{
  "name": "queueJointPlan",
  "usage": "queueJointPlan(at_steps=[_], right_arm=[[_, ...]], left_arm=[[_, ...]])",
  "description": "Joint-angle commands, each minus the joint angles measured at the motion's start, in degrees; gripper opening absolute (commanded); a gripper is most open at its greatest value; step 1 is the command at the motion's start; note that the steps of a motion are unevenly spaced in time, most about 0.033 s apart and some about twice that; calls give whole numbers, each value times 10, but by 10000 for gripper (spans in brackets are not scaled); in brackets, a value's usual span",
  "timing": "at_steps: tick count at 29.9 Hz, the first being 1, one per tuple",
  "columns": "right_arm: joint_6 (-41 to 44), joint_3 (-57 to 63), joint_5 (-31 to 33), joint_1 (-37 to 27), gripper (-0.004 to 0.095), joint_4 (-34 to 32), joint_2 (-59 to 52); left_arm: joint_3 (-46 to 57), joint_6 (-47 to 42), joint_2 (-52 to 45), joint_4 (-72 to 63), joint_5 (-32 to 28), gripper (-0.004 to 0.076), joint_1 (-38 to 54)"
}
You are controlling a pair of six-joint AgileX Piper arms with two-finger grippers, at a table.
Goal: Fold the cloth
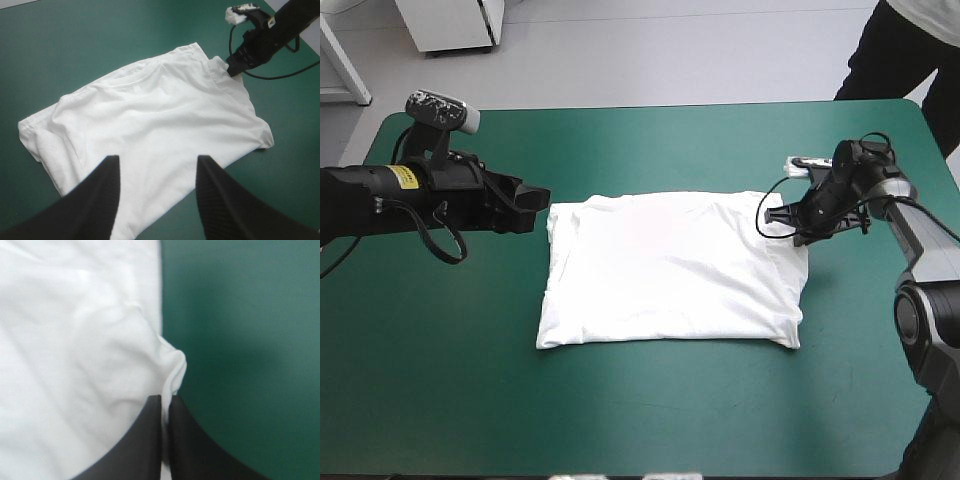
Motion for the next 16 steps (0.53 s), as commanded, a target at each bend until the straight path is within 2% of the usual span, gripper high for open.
queueJointPlan(at_steps=[1,8,16], right_arm=[[-16,-29,13,29,-13,30,-57],[-19,-29,-26,120,-13,26,-35],[-29,-29,-43,151,-12,-3,29]], left_arm=[[-17,1,-10,-18,-4,353,-1],[-17,1,-11,-19,4,353,-1],[-17,1,-11,-18,10,353,-1]])
